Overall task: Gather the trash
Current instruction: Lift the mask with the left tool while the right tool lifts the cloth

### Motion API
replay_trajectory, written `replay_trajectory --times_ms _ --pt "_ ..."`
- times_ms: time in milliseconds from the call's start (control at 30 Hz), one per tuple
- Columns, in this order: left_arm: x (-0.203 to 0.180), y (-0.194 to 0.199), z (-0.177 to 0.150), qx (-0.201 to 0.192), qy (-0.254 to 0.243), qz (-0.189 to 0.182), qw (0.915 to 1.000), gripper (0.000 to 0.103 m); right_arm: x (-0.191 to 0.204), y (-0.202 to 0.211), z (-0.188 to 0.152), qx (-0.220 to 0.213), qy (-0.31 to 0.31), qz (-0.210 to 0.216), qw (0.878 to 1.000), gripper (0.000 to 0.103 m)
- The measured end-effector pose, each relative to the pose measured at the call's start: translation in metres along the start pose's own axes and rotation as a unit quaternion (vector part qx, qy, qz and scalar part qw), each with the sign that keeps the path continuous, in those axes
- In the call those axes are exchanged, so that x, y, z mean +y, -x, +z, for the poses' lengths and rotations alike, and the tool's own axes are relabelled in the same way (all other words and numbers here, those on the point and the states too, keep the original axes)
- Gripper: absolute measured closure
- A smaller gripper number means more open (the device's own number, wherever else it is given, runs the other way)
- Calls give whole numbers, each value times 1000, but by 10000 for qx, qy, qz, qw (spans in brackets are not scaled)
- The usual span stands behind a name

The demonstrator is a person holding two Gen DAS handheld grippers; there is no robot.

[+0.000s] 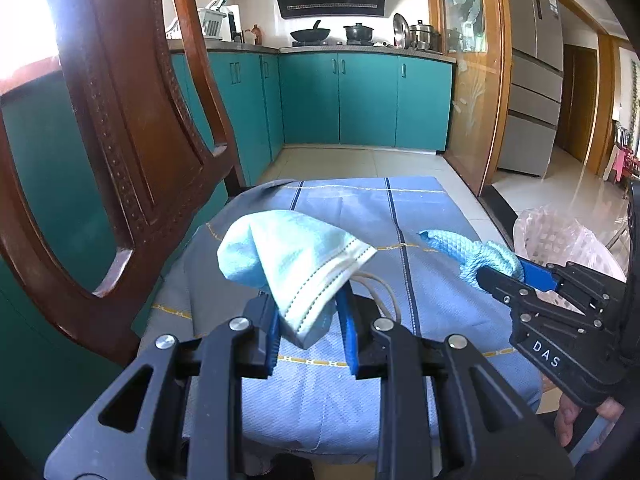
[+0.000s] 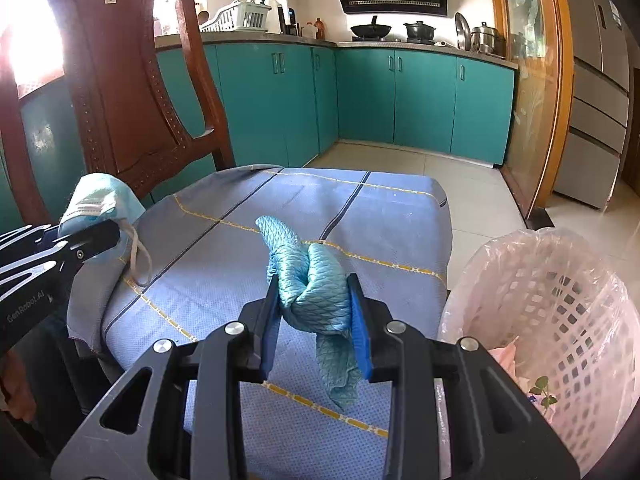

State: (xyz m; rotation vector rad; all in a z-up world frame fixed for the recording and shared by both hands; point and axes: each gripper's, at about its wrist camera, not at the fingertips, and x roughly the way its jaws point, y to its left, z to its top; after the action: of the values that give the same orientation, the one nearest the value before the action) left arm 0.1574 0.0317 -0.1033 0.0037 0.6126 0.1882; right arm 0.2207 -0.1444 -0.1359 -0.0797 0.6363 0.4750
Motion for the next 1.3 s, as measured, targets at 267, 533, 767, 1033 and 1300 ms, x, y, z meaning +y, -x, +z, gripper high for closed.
replay_trajectory --times_ms 267,533,767,1033,1300 --pt "-4 3 -2 5 -62 -6 10000 77 2 4 0 -48 41 6 10000 71" --pt "-4 3 -5 48 -53 -17 10000 77 2 6 0 -58 49 -8 10000 71" --pt "-6 3 -3 44 -86 -41 9999 77 2 8 -1 -77 51 -32 10000 71" --pt "-9 -1 -6 87 -124 -94 9998 77 0 8 -2 -49 54 -64 10000 71" --pt "-8 -4 -6 133 -90 -89 9998 77 6 9 0 -70 134 -32 9999 71"
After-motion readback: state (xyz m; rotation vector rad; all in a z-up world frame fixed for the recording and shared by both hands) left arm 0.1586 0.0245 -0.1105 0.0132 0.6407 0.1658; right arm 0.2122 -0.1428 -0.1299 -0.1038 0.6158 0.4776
